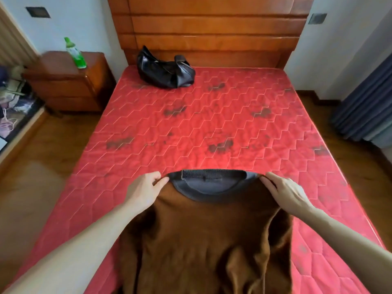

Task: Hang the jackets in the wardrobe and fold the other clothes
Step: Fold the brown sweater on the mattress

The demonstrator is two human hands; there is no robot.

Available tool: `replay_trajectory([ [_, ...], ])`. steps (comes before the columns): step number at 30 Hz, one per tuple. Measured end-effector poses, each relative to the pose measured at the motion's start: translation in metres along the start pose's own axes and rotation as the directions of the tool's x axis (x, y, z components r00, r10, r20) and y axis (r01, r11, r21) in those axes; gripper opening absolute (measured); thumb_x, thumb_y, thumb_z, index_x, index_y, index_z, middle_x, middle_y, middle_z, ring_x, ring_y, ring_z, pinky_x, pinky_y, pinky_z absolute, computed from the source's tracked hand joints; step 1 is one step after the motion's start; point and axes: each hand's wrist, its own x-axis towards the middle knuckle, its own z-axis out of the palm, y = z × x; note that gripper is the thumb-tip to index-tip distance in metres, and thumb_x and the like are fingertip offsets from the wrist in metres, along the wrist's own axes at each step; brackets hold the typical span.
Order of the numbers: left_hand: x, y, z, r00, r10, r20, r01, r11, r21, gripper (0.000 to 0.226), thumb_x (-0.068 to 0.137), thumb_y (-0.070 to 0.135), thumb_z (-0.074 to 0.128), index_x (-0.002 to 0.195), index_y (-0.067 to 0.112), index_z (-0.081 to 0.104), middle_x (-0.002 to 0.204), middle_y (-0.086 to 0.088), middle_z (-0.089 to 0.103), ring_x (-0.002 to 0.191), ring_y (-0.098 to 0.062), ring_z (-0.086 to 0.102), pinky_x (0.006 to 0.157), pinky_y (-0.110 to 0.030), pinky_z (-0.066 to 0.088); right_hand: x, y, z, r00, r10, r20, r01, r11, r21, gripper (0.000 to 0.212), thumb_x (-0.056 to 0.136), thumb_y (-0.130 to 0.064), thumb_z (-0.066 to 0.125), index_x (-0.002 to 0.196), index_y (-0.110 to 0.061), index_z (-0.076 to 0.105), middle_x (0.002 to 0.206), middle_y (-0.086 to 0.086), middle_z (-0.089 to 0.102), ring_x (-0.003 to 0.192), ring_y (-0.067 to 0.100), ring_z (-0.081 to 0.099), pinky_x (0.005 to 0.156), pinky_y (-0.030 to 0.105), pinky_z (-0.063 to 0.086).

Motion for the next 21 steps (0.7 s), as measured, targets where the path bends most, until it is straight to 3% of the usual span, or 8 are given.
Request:
replay_trajectory([
  [2,0.034,-0.008,0.015,0.999,0.046,-0.010,-0.047,0.998,-0.032,0.037,0.107,0.036,0.053,0.076,0.016,0.047,0.057,0.002,0.046,0.054,-0.023,0.044,0.054,-0.039,0.032,0.042,0.007,0.013,0.999,-0.015,0.033,0.017,0.999,-0.049,0.024,0.108,-0.042,0.042,0.095,-0.026,0.052,0.094,0.005,0.070,0.096,0.039,0.066,0.073,0.046,0.049],
  [5,0.087,-0.008,0.033,0.995,0.067,-0.076,-0.065,0.997,0.030,0.028,0.109,0.029,0.048,0.087,0.012,0.053,0.065,-0.004,0.056,0.068,-0.034,0.054,0.062,-0.042,0.035,0.107,0.008,0.030,1.000,-0.022,0.013,0.024,0.991,-0.131,0.029,0.109,-0.031,0.044,0.105,-0.011,0.063,0.110,0.015,0.064,0.111,0.042,0.061,0.087,0.048,0.051],
  [8,0.129,-0.009,0.057,0.971,0.025,-0.236,0.003,0.993,0.117,0.021,0.108,0.027,0.047,0.102,0.014,0.063,0.099,-0.011,0.069,0.099,-0.039,0.059,0.081,-0.045,0.042,0.153,-0.001,0.054,0.993,0.079,-0.091,-0.090,0.987,-0.130,0.029,0.108,-0.026,0.048,0.111,-0.004,0.066,0.116,0.019,0.057,0.110,0.043,0.060,0.086,0.046,0.051],
  [11,0.140,-0.024,0.090,0.945,-0.116,-0.305,0.132,0.991,0.033,0.021,0.108,0.023,0.045,0.123,0.018,0.059,0.127,-0.007,0.063,0.122,-0.034,0.052,0.101,-0.050,0.044,0.164,-0.006,0.094,0.960,0.254,-0.120,-0.259,0.965,-0.027,0.026,0.103,-0.009,0.048,0.126,-0.005,0.059,0.127,0.020,0.052,0.113,0.044,0.061,0.080,0.042,0.047],
  [13,0.128,-0.044,0.120,0.964,-0.082,-0.252,0.109,0.990,0.094,0.027,0.108,0.019,0.043,0.131,0.017,0.057,0.132,-0.007,0.061,0.124,-0.032,0.052,0.104,-0.049,0.043,0.149,0.003,0.131,0.960,0.277,-0.049,-0.278,0.960,-0.020,0.036,0.101,-0.004,0.045,0.135,-0.011,0.053,0.133,0.016,0.048,0.120,0.041,0.057,0.083,0.043,0.047],
  [17,0.079,-0.073,0.175,0.991,0.130,-0.034,-0.116,0.955,0.273,0.040,0.110,0.025,0.038,0.148,0.021,0.049,0.148,0.001,0.053,0.137,-0.022,0.047,0.114,-0.039,0.039,0.096,0.027,0.201,0.980,0.161,0.115,-0.152,0.985,-0.081,0.043,0.106,-0.017,0.039,0.148,-0.021,0.047,0.145,0.005,0.048,0.135,0.033,0.049,0.104,0.047,0.045],
  [21,0.044,-0.078,0.215,0.954,0.163,0.253,-0.252,0.891,0.377,0.055,0.112,0.042,0.028,0.164,0.025,0.022,0.171,0.004,0.023,0.159,-0.015,0.016,0.128,-0.036,0.016,0.060,0.042,0.248,0.953,0.146,0.266,-0.110,0.983,-0.144,0.053,0.110,-0.030,0.033,0.162,-0.024,0.027,0.169,0.001,0.025,0.157,0.024,0.023,0.121,0.046,0.033],
])
